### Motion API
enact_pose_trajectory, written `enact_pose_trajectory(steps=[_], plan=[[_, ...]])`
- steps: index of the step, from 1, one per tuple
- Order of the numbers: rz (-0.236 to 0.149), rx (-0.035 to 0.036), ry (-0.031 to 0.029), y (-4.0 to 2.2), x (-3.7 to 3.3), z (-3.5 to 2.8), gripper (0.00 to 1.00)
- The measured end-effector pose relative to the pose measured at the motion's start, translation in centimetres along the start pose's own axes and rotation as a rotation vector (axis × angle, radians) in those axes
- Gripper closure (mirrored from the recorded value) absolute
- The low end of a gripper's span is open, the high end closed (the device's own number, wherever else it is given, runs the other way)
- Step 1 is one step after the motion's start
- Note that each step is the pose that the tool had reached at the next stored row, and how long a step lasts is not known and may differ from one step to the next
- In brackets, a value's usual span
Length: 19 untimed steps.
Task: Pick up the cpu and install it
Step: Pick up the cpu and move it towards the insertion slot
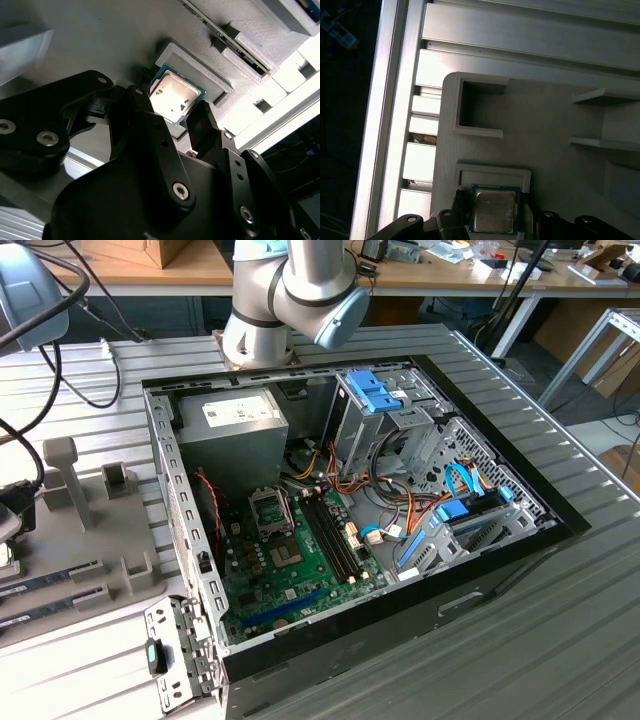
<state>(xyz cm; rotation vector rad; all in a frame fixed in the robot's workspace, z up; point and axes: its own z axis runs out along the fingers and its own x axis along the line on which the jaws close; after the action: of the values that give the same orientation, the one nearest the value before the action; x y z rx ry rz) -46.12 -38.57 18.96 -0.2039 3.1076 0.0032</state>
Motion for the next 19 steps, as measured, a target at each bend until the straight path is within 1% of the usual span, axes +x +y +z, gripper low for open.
enact_pose_trajectory(steps=[8, 10, 11, 19], plan=[[0.0, 0.0, -0.0002, 0.0, -0.01, -0.11, 0.44], [0.0, 0.0, -0.0001, 0.0, 0.0, -0.12, 0.46], [0.0, 0.0, -0.0002, 0.0, -0.01, -0.13, 0.53], [0.0, -0.0001, -0.0002, 0.0, -0.01, -0.16, 0.53]])
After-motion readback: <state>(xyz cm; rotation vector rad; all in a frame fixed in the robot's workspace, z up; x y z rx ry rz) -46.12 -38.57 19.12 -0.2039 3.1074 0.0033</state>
